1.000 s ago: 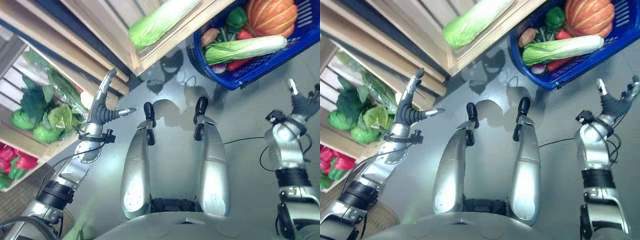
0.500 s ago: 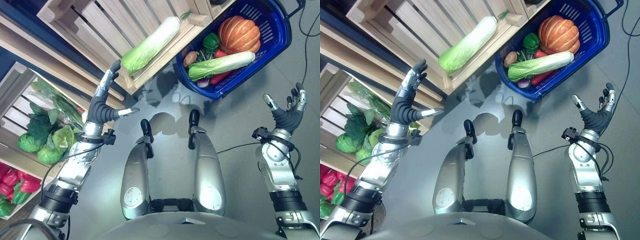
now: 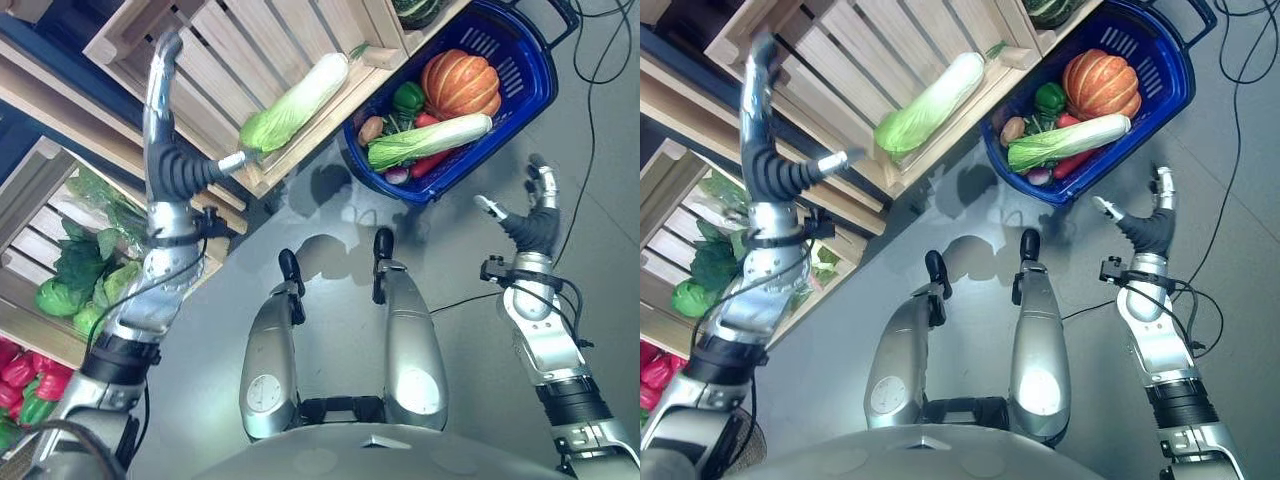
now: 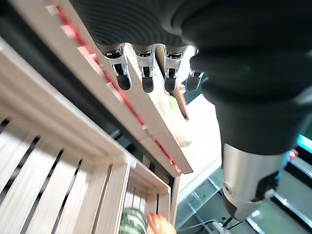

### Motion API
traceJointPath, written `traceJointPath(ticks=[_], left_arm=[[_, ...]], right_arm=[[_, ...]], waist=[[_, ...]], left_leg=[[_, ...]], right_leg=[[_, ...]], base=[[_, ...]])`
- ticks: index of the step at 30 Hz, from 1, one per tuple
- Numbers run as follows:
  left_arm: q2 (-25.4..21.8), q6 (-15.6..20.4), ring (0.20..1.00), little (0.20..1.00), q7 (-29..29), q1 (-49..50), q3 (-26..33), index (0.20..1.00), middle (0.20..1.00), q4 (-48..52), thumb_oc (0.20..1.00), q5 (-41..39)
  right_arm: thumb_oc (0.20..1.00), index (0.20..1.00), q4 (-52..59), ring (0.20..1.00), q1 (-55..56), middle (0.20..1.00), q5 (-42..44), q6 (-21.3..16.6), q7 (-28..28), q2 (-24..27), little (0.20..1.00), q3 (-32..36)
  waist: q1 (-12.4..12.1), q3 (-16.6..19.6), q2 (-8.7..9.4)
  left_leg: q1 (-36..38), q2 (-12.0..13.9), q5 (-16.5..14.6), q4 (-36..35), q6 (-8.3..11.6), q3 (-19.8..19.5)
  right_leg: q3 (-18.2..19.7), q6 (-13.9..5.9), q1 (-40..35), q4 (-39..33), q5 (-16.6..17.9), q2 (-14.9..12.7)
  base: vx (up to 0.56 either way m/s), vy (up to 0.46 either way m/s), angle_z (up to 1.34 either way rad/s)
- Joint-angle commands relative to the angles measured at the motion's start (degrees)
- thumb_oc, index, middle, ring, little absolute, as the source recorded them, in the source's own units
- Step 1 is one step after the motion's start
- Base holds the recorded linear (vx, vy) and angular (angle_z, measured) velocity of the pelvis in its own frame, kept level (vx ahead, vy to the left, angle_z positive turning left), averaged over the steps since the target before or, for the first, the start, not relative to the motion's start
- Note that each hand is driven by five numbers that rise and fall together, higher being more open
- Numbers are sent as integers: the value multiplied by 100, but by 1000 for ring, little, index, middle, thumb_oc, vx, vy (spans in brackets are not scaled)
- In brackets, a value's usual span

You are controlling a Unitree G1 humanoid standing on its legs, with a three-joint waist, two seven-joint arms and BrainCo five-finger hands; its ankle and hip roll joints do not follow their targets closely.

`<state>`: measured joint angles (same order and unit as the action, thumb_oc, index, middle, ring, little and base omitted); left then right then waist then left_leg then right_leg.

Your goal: Pick up fruits and vegetables into the basket

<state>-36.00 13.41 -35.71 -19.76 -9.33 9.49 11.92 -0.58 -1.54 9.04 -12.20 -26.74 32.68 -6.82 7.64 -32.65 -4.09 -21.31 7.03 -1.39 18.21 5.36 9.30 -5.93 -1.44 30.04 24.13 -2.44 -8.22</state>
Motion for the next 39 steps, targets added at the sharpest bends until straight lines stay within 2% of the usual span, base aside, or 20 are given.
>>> traceJointPath(ticks=[1, 7, 11, 12, 19, 26, 32, 39], left_arm=[[-366, -587, 1000, 1000, -210, -401, -123, 1000, 1000, -173, 1000, 46], [-593, -1336, 1000, 1000, -216, -1301, -527, 1000, 1000, -1051, 1000, -203], [-552, -1509, 1000, 1000, -122, -1731, -777, 1000, 1000, -1748, 1000, -579], [-522, -1605, 1000, 1000, -44, -1907, -886, 1000, 1000, -2080, 1000, -739], [-298, -1699, 1000, 1000, -23, -2644, -1313, 1000, 1000, -3412, 1000, -1133], [119, -1750, 1000, 1000, 329, -3099, -1307, 1000, 1000, -4992, 1000, -2442], [126, -1977, 1000, 1000, 398, -3280, -1192, 1000, 1000, -5798, 1000, -2931], [-47, -2223, 1000, 1000, 284, -3478, -1036, 1000, 1000, -6531, 1000, -3125]], right_arm=[[1000, 1000, 460, 1000, 31, 1000, -96, 0, 312, 139, 1000, -91], [1000, 1000, 446, 1000, 210, 1000, 98, 127, 660, 286, 1000, -240], [1000, 1000, 412, 1000, 300, 1000, 149, 180, 799, 323, 1000, -272], [1000, 1000, 385, 1000, 335, 1000, 172, 204, 861, 344, 1000, -291], [1000, 1000, 358, 1000, 294, 1000, 246, 250, 906, 438, 1000, -379], [1000, 1000, 334, 1000, 114, 1000, 266, 376, 740, 511, 1000, -396], [1000, 1000, 299, 1000, -29, 1000, 438, 526, 601, 568, 1000, -414], [1000, 1000, 251, 1000, -166, 1000, 568, 655, 536, 639, 1000, -462]], waist=[[235, 286, 191], [589, 286, 225], [776, 286, 229], [863, 286, 228], [1156, 286, 241], [1343, 286, 251], [1404, 286, 312], [1434, 286, 369]], left_leg=[[-302, -81, -116, 160, -306, 263], [-372, 44, -124, 259, -272, 489], [-427, 84, -142, 314, -266, 616], [-381, 75, -317, 383, -212, 593], [-510, 144, -347, 448, -184, 782], [-714, 194, -385, 543, -140, 903], [-877, 245, -403, 624, -101, 948], [-1143, 284, -445, 775, -67, 943]], right_leg=[[-35, -276, -9, 384, -515, 163], [199, -221, 213, 501, -540, 259], [312, -191, 354, 551, -544, 300], [391, -228, 351, 635, -709, 311], [550, -207, 618, 676, -688, 348], [623, -185, 917, 723, -678, 382], [620, -149, 1095, 741, -667, 412], [616, -91, 1357, 828, -680, 426]], base=[[13, 52, -20], [21, 96, -25], [29, 77, -13], [90, 106, -17], [19, 62, -15], [3, 31, -10], [0, 0, 0], [0, 0, 0]])
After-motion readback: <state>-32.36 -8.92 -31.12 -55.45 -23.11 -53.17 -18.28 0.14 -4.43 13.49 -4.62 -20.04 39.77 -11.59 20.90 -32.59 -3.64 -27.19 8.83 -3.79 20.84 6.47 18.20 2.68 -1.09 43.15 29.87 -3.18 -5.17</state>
